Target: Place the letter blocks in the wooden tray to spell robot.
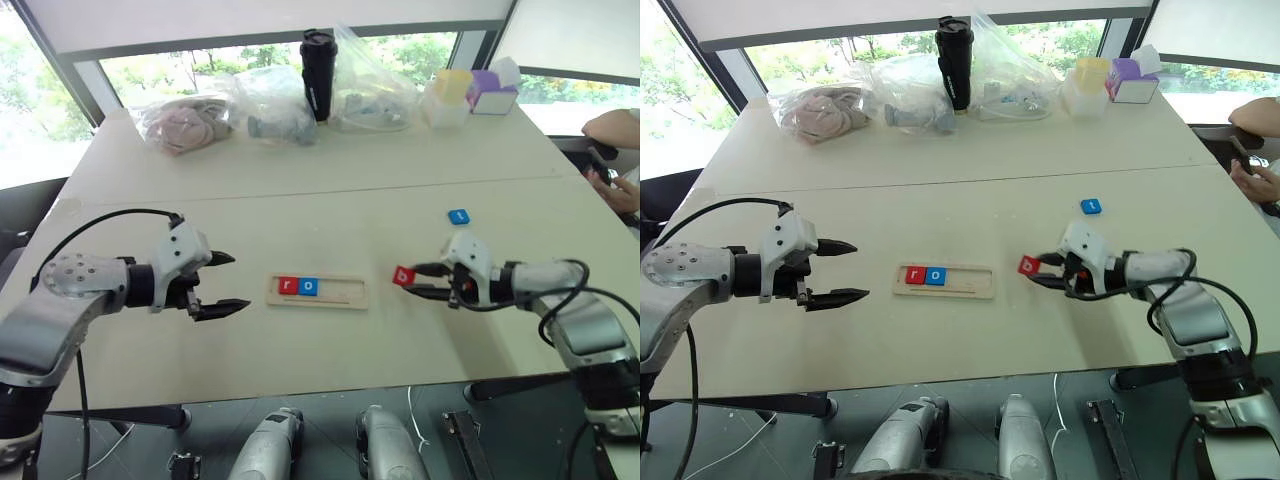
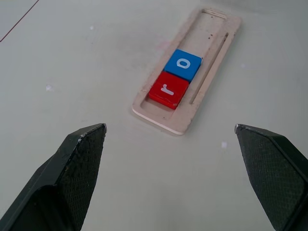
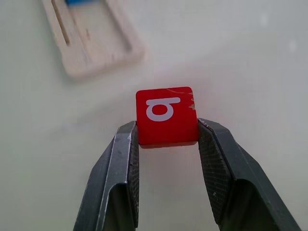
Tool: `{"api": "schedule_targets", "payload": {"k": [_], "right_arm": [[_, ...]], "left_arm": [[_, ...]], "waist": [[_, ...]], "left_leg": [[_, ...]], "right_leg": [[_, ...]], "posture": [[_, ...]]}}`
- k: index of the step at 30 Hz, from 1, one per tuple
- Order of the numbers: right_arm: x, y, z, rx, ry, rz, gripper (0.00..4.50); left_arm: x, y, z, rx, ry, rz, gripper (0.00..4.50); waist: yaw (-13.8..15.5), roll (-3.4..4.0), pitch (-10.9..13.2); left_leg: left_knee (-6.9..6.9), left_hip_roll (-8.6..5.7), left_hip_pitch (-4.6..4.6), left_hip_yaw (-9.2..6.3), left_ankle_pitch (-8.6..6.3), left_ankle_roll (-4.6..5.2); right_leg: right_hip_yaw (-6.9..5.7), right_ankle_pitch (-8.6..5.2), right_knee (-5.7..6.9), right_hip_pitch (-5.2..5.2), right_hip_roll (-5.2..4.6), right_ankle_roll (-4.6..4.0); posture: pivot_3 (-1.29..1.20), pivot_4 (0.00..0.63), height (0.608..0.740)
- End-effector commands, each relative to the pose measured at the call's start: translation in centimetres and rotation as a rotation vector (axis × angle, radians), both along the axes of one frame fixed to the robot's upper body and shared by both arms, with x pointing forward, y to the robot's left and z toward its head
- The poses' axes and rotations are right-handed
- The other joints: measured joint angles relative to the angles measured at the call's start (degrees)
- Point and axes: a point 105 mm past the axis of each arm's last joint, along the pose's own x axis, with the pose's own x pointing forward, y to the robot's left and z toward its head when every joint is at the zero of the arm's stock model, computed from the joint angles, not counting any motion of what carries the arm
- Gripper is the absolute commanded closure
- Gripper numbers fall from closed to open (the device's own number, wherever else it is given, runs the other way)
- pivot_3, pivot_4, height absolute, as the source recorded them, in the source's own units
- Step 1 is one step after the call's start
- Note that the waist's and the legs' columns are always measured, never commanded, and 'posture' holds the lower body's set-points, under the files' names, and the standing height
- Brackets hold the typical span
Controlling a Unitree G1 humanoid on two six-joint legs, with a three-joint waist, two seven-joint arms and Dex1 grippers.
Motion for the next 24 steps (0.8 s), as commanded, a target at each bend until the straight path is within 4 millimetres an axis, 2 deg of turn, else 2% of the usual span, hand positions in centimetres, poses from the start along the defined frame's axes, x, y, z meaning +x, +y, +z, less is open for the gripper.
{"api": "schedule_targets", "payload": {"k": [1, 3, 6, 13, 24], "right_arm": [[-0.7, 4.3, 1.0, 0.014, -0.016, 0.165, 3.34], [-0.5, 5.8, 0.6, 0.005, -0.001, 0.211, 3.34], [-0.1, 7.1, -0.2, -0.032, 0.012, 0.245, 3.34], [0.6, 8.2, -1.5, -0.088, 0.045, 0.298, 3.34], [1.7, 8.8, -2.5, -0.125, 0.049, 0.314, 3.34]], "left_arm": [[-0.1, -0.2, 0.8, 0.0, -0.039, -0.01, 0.0], [-0.2, -0.3, 0.7, -0.002, -0.039, -0.012, 0.0], [-0.3, -0.4, 0.5, -0.004, -0.038, -0.011, 0.0], [-0.6, -0.5, 0.3, -0.023, -0.037, 0.009, 0.0], [-0.6, -0.8, 0.1, -0.044, -0.038, 0.033, 0.0]], "waist": [[0.1, -0.01, 0.0], [0.3, -0.02, 0.0], [0.6, -0.02, 0.0], [0.2, -0.03, 0.0], [0.2, -0.03, 0.0]], "left_leg": [[-0.01, 0.01, 0.0, -0.02, 0.0, 0.0], [-0.02, 0.0, 0.0, -0.04, 0.0, 0.0], [0.0, -0.08, -0.04, -0.04, 0.0, 0.0], [0.0, -0.08, -0.03, -0.04, 0.0, -0.01], [0.0, -0.07, -0.02, -0.04, 0.02, -0.03]], "right_leg": [[0.0, 0.0, 0.0, 0.0, 0.01, 0.0], [-0.01, 0.0, -0.02, 0.0, 0.01, 0.0], [-0.02, 0.0, -0.05, 0.01, -0.05, 0.01], [-0.02, 0.02, 0.0, -0.01, -0.03, 0.01], [-0.02, 0.02, 0.04, -0.03, 0.0, 0.01]], "posture": [[0.0, 0.15, 0.74], [0.0, 0.15, 0.74], [0.0, 0.15, 0.74], [0.0, 0.15, 0.74], [0.0, 0.15, 0.74]]}}
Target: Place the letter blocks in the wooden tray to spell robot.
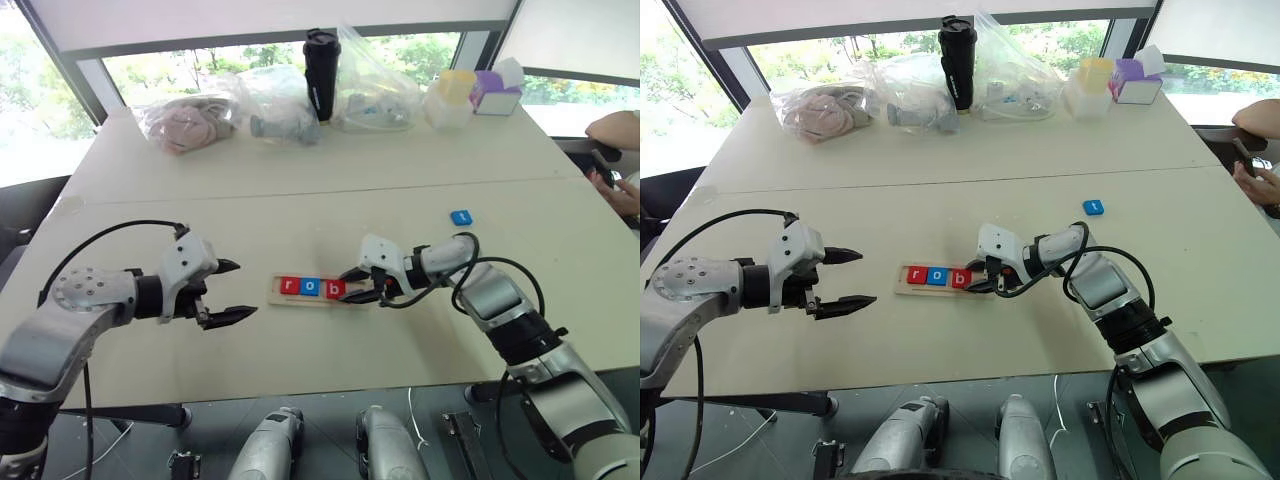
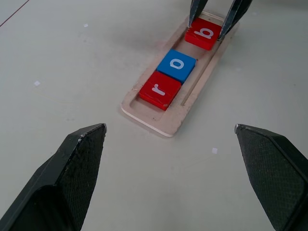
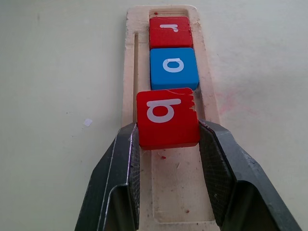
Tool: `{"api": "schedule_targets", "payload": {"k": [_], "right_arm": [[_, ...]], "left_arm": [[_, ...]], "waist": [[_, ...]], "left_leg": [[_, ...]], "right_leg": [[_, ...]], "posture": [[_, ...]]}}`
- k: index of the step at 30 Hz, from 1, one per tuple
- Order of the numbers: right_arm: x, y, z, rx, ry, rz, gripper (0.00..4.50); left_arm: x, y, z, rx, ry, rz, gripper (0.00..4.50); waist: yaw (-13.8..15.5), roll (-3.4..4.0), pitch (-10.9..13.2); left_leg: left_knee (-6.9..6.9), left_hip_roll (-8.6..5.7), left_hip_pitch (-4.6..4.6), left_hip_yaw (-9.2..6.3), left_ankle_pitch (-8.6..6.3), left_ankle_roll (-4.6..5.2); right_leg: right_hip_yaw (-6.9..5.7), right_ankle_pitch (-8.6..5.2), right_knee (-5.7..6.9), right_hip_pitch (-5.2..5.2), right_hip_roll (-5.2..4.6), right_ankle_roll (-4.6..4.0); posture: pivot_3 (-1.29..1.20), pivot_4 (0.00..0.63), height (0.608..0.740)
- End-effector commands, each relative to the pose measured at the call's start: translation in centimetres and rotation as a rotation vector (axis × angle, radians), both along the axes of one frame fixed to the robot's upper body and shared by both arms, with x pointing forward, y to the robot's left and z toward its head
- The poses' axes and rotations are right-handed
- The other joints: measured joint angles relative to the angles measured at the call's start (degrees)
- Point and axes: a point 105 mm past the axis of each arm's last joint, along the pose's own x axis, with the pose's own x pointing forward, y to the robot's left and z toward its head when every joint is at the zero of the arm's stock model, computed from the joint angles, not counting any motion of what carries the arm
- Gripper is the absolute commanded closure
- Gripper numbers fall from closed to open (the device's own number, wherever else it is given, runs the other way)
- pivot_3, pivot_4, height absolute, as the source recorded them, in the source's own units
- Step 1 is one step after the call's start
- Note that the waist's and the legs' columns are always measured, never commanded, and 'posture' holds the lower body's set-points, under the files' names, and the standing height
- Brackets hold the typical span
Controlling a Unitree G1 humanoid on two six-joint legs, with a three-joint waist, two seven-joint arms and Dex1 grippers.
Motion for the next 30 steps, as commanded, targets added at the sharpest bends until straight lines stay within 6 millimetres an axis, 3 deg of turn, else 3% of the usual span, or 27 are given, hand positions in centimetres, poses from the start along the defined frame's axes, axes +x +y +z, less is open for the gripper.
{"api": "schedule_targets", "payload": {"k": [1, 16, 30], "right_arm": [[0.6, 0.6, 0.8, 0.005, -0.043, 0.02, 3.34], [1.2, 2.6, 0.9, 0.014, -0.057, 0.053, 3.34], [0.8, 1.9, 1.8, 0.006, -0.07, 0.014, 3.34]], "left_arm": [[0.0, -0.1, 1.0, -0.008, -0.045, -0.002, 0.0], [0.2, -0.3, 0.8, -0.019, -0.057, 0.016, 0.0], [0.5, -0.5, 0.4, -0.012, -0.064, 0.017, 0.0]], "waist": [[0.0, 0.0, 0.0], [0.0, 0.0, 0.0], [-0.1, 0.0, 0.0]], "left_leg": [[0.0, 0.0, 0.01, 0.0, 0.0, 0.0], [-0.01, 0.0, 0.03, 0.0, 0.02, -0.03], [-0.01, 0.0, 0.04, -0.01, 0.02, -0.04]], "right_leg": [[0.0, 0.0, 0.01, 0.0, 0.0, 0.0], [0.0, 0.01, 0.06, -0.01, 0.05, 0.0], [0.0, 0.0, 0.08, -0.02, 0.06, 0.0]], "posture": [[0.0, 0.15, 0.74], [0.0, 0.15, 0.74], [0.0, 0.15, 0.74]]}}
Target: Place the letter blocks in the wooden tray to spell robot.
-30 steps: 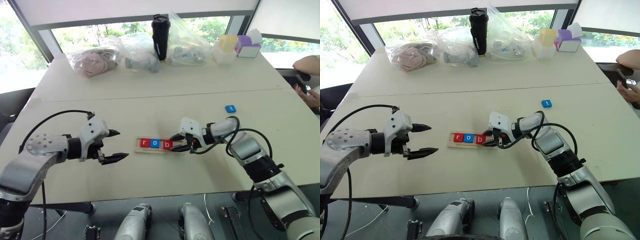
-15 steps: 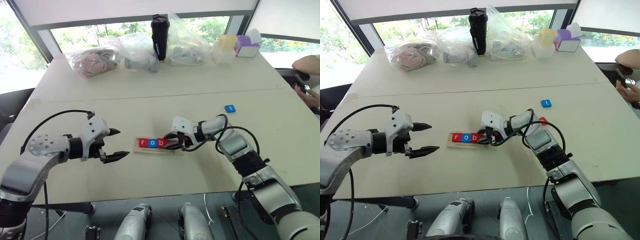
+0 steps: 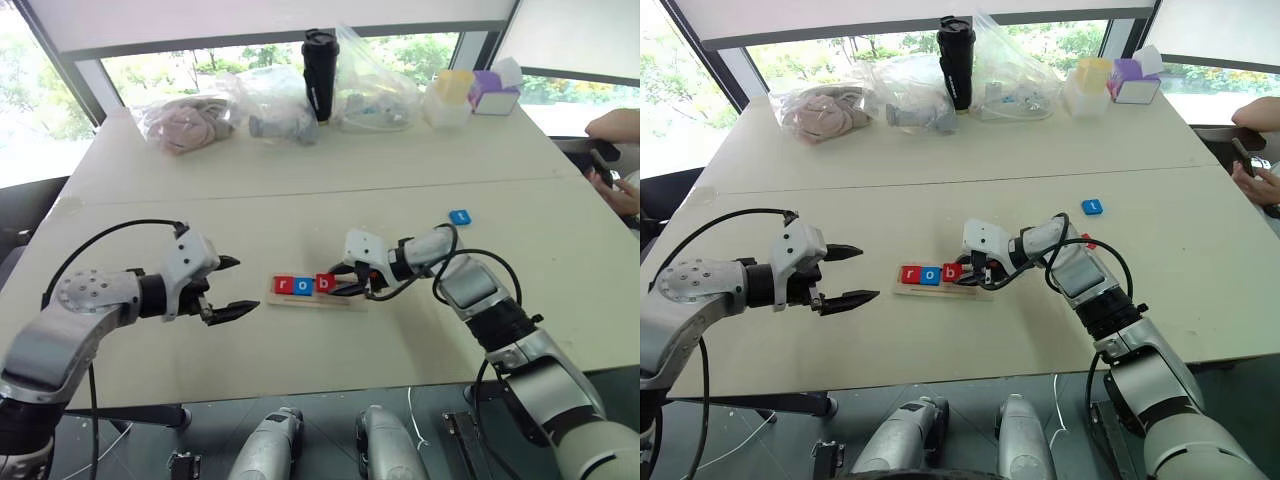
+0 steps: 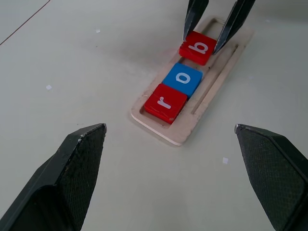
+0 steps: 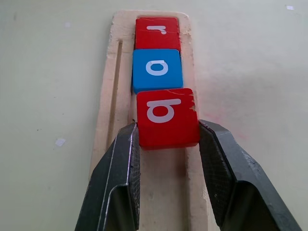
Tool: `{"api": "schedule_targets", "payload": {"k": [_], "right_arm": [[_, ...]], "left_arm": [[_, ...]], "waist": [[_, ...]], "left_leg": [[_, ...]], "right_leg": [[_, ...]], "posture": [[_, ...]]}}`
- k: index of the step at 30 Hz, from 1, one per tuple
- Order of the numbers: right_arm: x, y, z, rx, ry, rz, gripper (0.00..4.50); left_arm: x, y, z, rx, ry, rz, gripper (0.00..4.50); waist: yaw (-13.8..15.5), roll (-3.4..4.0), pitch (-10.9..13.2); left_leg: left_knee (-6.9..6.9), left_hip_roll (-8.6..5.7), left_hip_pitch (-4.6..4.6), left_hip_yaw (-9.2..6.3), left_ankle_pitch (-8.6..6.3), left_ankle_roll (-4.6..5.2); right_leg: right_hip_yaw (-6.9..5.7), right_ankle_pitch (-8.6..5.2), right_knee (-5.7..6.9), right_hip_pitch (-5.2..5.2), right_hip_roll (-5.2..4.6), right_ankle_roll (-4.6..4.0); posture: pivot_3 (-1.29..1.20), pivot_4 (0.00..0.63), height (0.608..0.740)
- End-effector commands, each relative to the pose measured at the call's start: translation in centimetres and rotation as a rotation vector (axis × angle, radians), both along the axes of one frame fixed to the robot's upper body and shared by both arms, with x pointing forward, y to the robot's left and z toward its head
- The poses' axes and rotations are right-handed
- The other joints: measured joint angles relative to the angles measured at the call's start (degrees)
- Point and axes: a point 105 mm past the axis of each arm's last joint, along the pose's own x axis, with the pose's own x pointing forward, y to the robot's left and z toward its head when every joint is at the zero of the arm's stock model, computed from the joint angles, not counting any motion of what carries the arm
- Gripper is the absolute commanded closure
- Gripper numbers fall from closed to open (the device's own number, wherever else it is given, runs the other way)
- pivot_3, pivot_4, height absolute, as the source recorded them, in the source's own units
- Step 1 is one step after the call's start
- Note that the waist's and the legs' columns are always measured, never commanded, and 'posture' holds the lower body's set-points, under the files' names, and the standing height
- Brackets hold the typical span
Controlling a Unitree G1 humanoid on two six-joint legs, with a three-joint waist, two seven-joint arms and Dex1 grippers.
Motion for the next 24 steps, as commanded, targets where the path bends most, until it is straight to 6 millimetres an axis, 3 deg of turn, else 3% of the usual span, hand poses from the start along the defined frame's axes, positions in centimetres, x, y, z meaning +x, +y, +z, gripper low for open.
{"api": "schedule_targets", "payload": {"k": [1, 10, 15, 17, 24], "right_arm": [[-0.2, 0.2, 1.3, 0.031, -0.028, -0.005, 3.34], [-0.5, 0.5, 0.9, 0.027, -0.017, -0.022, 3.34], [-0.7, 0.8, 0.7, 0.028, -0.006, -0.013, 0.83], [-0.7, 0.8, 0.6, 0.029, -0.006, -0.01, 0.09], [-0.3, 0.1, 2.2, 0.066, -0.034, -0.047, 0.09]], "left_arm": [[0.0, -0.3, 0.5, 0.007, -0.041, -0.016, 0.0], [0.2, -0.3, 0.5, 0.007, -0.045, -0.016, 0.0], [0.3, -0.3, 0.5, 0.006, -0.046, -0.013, 0.0], [0.4, -0.3, 0.5, 0.005, -0.046, -0.012, 0.0], [0.6, -0.2, 0.3, 0.002, -0.046, -0.008, 0.0]], "waist": [[0.0, 0.0, 0.0], [0.1, 0.0, 0.0], [0.0, 0.0, 0.0], [0.0, 0.0, 0.0], [0.1, 0.0, 0.0]], "left_leg": [[0.0, 0.0, 0.0, 0.0, 0.0, 0.0], [0.0, 0.0, 0.0, 0.0, 0.0, 0.0], [0.0, 0.0, 0.0, 0.0, 0.0, 0.0], [0.0, 0.0, 0.0, 0.0, 0.0, 0.0], [0.0, 0.0, 0.0, 0.0, 0.0, 0.0]], "right_leg": [[0.0, 0.0, 0.0, 0.0, 0.0, 0.0], [0.0, 0.0, 0.0, 0.0, -0.01, 0.0], [0.0, 0.0, 0.0, 0.0, -0.01, 0.0], [0.0, 0.0, 0.0, 0.0, -0.01, 0.0], [0.0, 0.0, 0.0, 0.0, -0.01, 0.0]], "posture": [[0.0, 0.15, 0.74], [0.0, 0.15, 0.74], [0.0, 0.15, 0.74], [0.0, 0.15, 0.74], [0.0, 0.15, 0.74]]}}
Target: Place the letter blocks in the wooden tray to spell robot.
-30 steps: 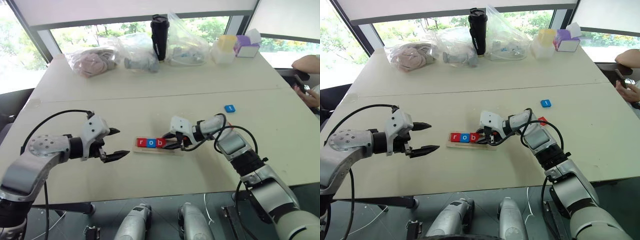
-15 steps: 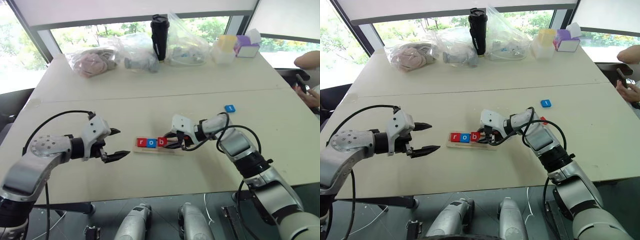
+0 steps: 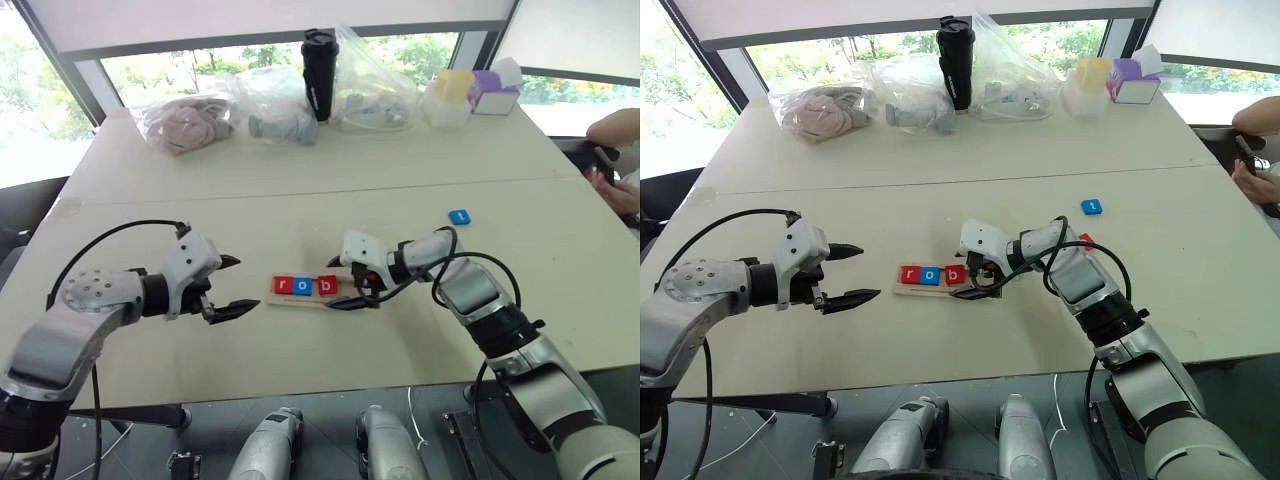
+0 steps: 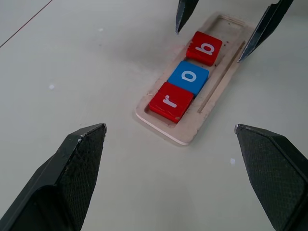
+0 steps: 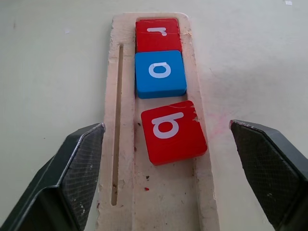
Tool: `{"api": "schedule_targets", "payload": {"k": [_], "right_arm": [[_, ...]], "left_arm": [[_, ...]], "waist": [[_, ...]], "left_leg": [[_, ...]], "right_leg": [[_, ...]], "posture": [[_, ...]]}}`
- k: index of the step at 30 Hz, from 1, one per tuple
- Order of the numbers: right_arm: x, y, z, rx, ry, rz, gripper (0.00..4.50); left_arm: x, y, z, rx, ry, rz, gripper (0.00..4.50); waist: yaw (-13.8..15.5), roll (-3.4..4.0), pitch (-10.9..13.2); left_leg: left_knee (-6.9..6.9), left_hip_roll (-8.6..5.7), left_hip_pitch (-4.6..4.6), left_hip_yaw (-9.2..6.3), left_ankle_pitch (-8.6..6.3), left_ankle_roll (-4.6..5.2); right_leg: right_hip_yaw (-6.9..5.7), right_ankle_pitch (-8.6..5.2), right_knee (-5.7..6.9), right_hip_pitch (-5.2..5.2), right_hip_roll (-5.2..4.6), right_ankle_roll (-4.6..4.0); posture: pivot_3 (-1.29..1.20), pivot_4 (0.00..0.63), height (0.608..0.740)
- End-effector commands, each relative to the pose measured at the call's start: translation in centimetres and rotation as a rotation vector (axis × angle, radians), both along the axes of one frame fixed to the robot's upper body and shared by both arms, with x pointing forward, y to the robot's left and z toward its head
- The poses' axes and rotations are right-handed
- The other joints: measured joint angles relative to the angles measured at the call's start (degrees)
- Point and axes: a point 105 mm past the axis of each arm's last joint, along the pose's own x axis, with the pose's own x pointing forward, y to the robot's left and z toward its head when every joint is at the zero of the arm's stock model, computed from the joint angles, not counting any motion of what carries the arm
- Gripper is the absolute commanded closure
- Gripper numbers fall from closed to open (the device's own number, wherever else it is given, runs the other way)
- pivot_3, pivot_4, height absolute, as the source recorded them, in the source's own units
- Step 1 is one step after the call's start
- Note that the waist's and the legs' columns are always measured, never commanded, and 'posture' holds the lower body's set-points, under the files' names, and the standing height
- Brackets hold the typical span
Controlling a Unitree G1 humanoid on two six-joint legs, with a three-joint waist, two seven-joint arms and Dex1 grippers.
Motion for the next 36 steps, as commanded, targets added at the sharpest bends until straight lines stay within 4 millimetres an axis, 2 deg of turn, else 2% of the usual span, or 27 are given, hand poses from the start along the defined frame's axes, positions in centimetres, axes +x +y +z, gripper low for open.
{"api": "schedule_targets", "payload": {"k": [1, 15, 19, 24, 28, 30, 32, 34, 36], "right_arm": [[-0.2, 0.0, 2.0, 0.051, -0.05, 0.011, 0.09], [-2.7, 0.8, -0.2, 0.062, 0.08, 0.049, 0.09], [-2.8, 1.7, 0.2, 0.093, 0.079, 0.051, 0.09], [-1.7, 1.1, 1.5, 0.103, 0.003, -0.005, 0.09], [-1.0, -0.3, 2.7, 0.107, -0.051, -0.054, 0.09], [0.3, -2.2, 3.8, 0.118, -0.112, -0.141, 0.09], [2.2, -5.1, 5.6, 0.174, -0.165, -0.312, 0.09], [3.4, -7.4, 6.9, 0.226, -0.198, -0.444, 0.09], [4.2, -10.7, 8.0, 0.324, -0.187, -0.639, 0.09]], "left_arm": [[0.2, -0.4, 0.5, -0.005, -0.035, -0.019, 0.0], [0.3, -0.3, 0.5, -0.001, -0.039, -0.016, 0.0], [0.3, -0.3, 0.4, 0.001, -0.038, -0.018, 0.0], [0.5, -0.3, 0.3, -0.001, -0.035, -0.018, 0.0], [0.6, -0.5, 0.3, -0.005, -0.036, -0.021, 0.0], [0.6, -0.6, 0.4, -0.013, -0.042, -0.024, 0.0], [0.6, -0.8, 0.9, -0.034, -0.052, -0.026, 0.0], [0.5, -0.9, 1.4, -0.058, -0.056, -0.027, 0.0], [0.4, -0.8, 1.9, -0.069, -0.062, -0.024, 0.0]], "waist": [[0.0, -0.01, 0.0], [0.0, -0.01, 0.0], [0.0, -0.01, 0.0], [0.1, -0.01, 0.0], [0.2, -0.01, 0.0], [0.2, -0.01, 0.0], [0.2, -0.01, 0.0], [0.2, -0.02, 0.0], [0.2, -0.02, 0.0]], "left_leg": [[0.0, 0.0, 0.0, 0.0, 0.0, 0.0], [0.0, 0.01, 0.0, 0.0, 0.0, 0.0], [0.0, 0.01, 0.0, 0.0, 0.0, 0.0], [0.0, 0.0, 0.0, -0.01, 0.0, 0.0], [0.01, -0.01, 0.0, -0.01, 0.0, 0.0], [0.01, -0.01, 0.0, -0.01, 0.0, 0.0], [0.0, -0.01, -0.01, -0.01, 0.0, 0.0], [0.01, -0.01, -0.01, -0.01, 0.0, 0.0], [0.01, -0.01, 0.0, -0.01, 0.0, 0.0]], "right_leg": [[0.0, 0.0, 0.0, 0.0, 0.0, 0.0], [0.0, 0.0, 0.0, 0.0, -0.01, 0.0], [0.0, 0.0, 0.0, 0.0, -0.02, 0.0], [0.0, 0.0, 0.0, 0.01, -0.02, 0.0], [0.0, 0.0, 0.0, 0.01, -0.02, 0.0], [0.0, 0.0, -0.01, 0.01, -0.03, 0.0], [0.0, 0.0, -0.01, 0.01, -0.03, 0.0], [0.0, 0.0, 0.0, 0.02, -0.04, 0.0], [0.0, 0.0, -0.01, 0.02, -0.04, 0.0]], "posture": [[0.0, 0.15, 0.74], [0.0, 0.15, 0.74], [0.0, 0.15, 0.74], [0.0, 0.15, 0.74], [0.0, 0.15, 0.74], [0.0, 0.15, 0.74], [0.0, 0.15, 0.74], [0.0, 0.15, 0.74], [0.0, 0.15, 0.74]]}}
